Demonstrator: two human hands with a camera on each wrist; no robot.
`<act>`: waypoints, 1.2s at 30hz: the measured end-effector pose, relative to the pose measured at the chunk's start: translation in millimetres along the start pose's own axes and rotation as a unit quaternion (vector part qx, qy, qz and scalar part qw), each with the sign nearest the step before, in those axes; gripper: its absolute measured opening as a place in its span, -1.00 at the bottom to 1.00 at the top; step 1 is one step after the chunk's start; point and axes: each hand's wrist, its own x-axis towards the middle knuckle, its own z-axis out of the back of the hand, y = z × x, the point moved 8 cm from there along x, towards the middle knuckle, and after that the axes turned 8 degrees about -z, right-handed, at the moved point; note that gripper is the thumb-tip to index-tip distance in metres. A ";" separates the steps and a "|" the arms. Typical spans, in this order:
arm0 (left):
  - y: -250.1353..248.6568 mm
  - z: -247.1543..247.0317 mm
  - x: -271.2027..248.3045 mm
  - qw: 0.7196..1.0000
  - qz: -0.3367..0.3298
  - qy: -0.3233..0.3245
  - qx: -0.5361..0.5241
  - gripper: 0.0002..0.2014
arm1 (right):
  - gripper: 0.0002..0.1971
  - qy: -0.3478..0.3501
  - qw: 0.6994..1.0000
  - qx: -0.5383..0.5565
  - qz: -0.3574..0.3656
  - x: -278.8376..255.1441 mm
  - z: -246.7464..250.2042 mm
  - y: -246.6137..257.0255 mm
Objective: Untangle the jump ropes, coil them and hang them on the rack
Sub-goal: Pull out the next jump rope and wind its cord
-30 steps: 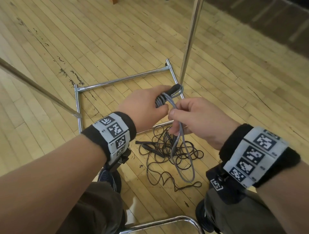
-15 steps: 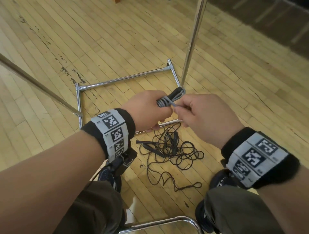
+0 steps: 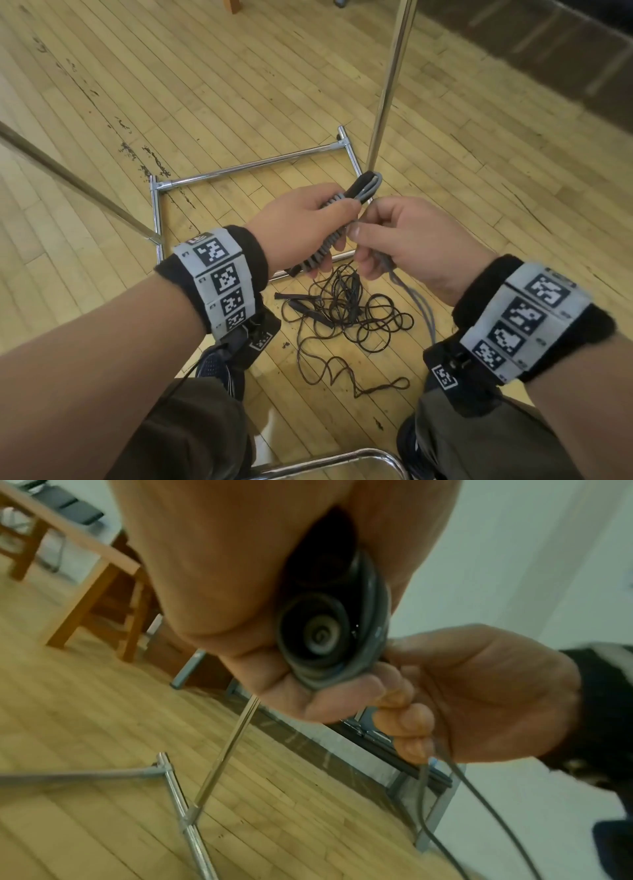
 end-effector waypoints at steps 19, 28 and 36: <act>-24.3 13.6 -6.4 0.986 -0.089 -0.021 0.138 -0.78 | -0.66 0.118 0.987 0.112 0.000 0.7 -1.0 -4.1; -14.1 10.9 -3.4 0.991 -0.048 -0.027 0.121 -0.76 | -0.77 0.028 0.977 -0.201 0.060 11.1 11.6 2.8; -12.2 13.3 1.5 0.997 -0.054 -0.027 -0.057 -0.71 | -0.48 0.026 0.966 -0.252 0.052 13.3 5.1 -8.8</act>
